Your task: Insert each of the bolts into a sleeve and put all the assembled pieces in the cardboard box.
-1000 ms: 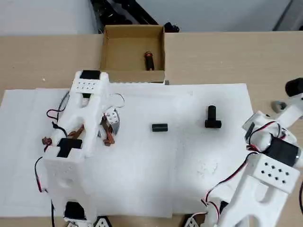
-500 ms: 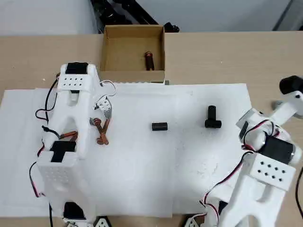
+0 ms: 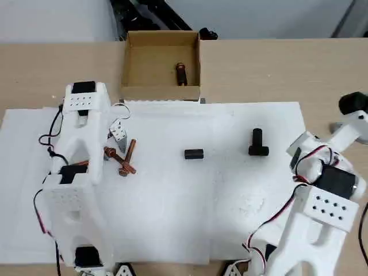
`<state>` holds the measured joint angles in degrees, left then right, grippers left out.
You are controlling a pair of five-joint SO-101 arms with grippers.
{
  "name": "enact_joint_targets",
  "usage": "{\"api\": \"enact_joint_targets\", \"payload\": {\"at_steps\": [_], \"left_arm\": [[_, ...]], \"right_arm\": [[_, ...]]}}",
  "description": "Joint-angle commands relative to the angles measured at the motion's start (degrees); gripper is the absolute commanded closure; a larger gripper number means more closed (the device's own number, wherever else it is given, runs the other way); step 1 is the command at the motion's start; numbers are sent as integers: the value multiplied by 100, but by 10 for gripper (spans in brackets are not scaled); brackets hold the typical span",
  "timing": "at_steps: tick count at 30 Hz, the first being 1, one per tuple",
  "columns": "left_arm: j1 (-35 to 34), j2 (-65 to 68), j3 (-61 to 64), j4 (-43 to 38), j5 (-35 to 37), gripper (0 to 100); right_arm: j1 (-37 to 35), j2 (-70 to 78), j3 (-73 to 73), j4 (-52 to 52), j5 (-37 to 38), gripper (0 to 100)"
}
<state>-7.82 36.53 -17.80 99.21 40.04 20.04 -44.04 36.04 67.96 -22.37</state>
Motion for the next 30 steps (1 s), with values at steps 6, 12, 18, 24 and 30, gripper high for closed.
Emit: {"api": "enact_joint_targets", "payload": {"at_steps": [6, 12, 18, 24, 30], "left_arm": [[53, 62, 31, 132, 62, 880], [220, -273, 189, 141, 44, 878], [484, -343, 330, 141, 44, 875], [695, -378, 338, 141, 44, 763], [651, -396, 382, 149, 53, 760]], "right_arm": [[-75, -207, -158, 4, -26, 995], [-75, -207, -158, 4, -26, 995], [-75, -189, -158, -13, -35, 995], [-57, -189, -158, 4, -26, 995], [-48, -180, -158, 13, -26, 995]]}}
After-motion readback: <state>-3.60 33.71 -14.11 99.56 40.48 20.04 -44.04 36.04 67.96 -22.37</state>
